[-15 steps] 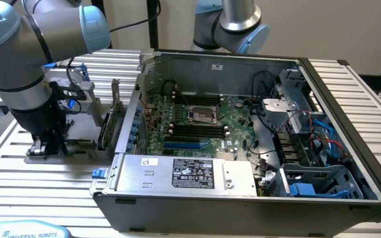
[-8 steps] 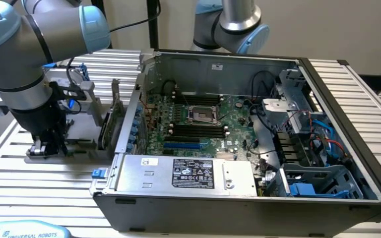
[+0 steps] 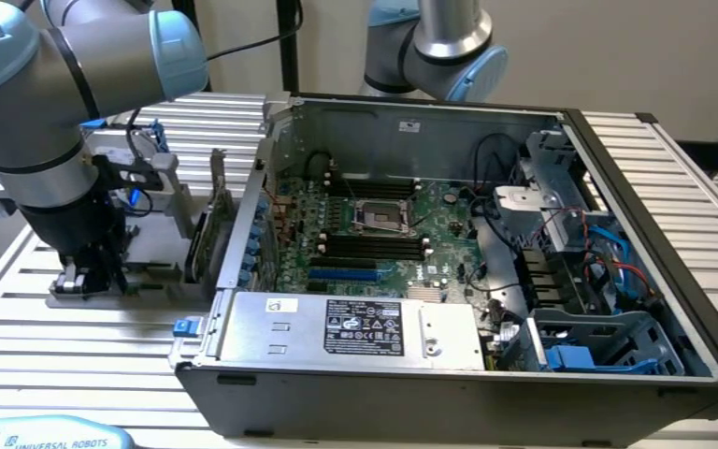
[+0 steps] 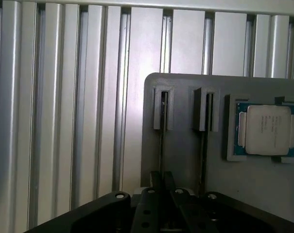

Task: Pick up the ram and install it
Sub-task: 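Pick up the ram and move it above insertion slot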

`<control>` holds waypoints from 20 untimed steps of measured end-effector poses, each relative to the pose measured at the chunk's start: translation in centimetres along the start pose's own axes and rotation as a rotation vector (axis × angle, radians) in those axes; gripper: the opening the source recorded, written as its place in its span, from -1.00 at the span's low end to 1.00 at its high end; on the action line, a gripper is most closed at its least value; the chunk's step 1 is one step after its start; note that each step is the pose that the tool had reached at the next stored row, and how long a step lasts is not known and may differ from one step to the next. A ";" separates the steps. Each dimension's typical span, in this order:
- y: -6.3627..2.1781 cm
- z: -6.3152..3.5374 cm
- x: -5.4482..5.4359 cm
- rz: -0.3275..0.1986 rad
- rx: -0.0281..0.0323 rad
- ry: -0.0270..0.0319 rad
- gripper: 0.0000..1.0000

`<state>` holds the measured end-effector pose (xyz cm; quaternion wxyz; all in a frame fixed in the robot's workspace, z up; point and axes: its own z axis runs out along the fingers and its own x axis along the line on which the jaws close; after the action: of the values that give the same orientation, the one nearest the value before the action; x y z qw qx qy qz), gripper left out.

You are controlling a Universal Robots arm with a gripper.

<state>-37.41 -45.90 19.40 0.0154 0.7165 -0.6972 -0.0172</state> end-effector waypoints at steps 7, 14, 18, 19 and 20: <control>0.00 -0.06 0.0 0.005 0.0000 -0.0003 -0.73; 0.10 -2.26 0.0 0.005 -0.0001 -0.0005 -0.73; 0.18 -4.08 0.0 0.005 0.0000 -0.0006 -0.73; 0.20 -4.54 0.0 0.005 -0.0001 -0.0005 -0.73; 0.22 -4.99 0.0 0.005 0.0000 -0.0006 -0.73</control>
<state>-37.40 -45.91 24.40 0.0152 0.7148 -0.6990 -0.0174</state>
